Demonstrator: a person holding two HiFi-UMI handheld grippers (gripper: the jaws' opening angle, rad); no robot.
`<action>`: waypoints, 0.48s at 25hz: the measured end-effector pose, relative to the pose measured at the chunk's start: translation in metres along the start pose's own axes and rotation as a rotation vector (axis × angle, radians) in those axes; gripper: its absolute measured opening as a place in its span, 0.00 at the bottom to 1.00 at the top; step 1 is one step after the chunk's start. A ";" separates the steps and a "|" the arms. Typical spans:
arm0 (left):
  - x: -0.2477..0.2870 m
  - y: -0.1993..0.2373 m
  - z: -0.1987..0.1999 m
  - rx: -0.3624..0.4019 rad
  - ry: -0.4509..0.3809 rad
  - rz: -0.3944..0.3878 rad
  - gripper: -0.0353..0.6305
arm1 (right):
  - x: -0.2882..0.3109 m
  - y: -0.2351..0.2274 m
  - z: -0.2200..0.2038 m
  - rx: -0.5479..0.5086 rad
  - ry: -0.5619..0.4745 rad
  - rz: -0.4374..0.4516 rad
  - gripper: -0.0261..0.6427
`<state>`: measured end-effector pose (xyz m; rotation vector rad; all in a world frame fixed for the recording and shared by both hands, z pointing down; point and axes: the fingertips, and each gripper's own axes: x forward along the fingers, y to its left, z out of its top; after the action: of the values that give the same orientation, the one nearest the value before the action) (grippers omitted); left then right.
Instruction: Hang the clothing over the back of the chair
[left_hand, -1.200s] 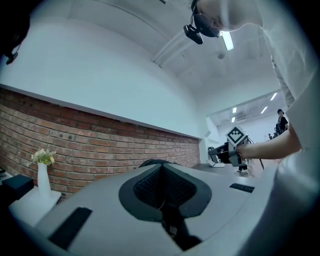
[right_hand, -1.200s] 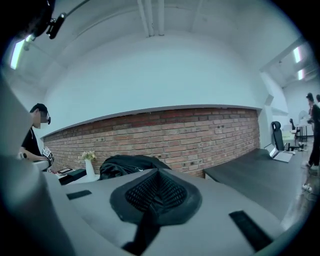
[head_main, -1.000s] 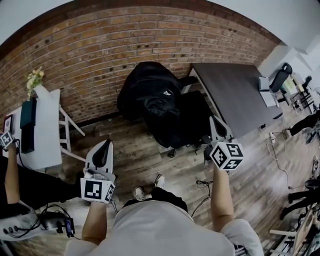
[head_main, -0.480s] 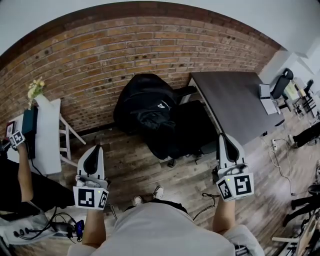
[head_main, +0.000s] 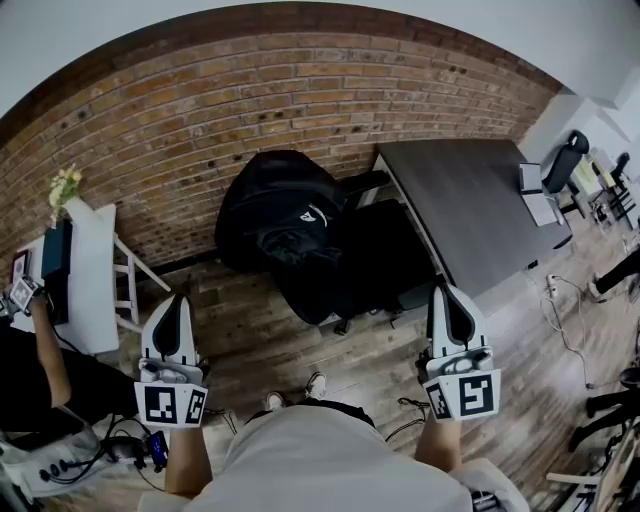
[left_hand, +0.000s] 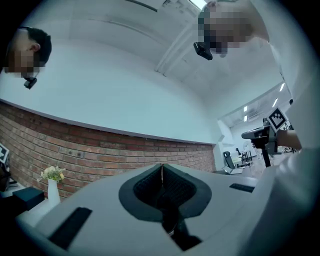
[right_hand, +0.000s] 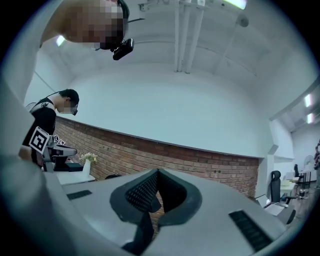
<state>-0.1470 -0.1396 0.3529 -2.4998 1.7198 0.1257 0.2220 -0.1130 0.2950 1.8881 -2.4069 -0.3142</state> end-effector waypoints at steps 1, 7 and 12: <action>0.001 0.000 0.000 0.002 -0.001 0.002 0.09 | 0.002 0.000 -0.002 -0.001 0.002 0.005 0.07; -0.004 -0.002 -0.003 0.017 0.017 0.021 0.09 | 0.011 0.007 -0.013 0.002 -0.003 0.041 0.07; -0.013 0.005 -0.001 0.027 0.022 0.047 0.09 | 0.022 0.017 -0.016 0.016 0.001 0.073 0.07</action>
<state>-0.1559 -0.1296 0.3551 -2.4517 1.7779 0.0786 0.2033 -0.1328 0.3127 1.8007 -2.4776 -0.2897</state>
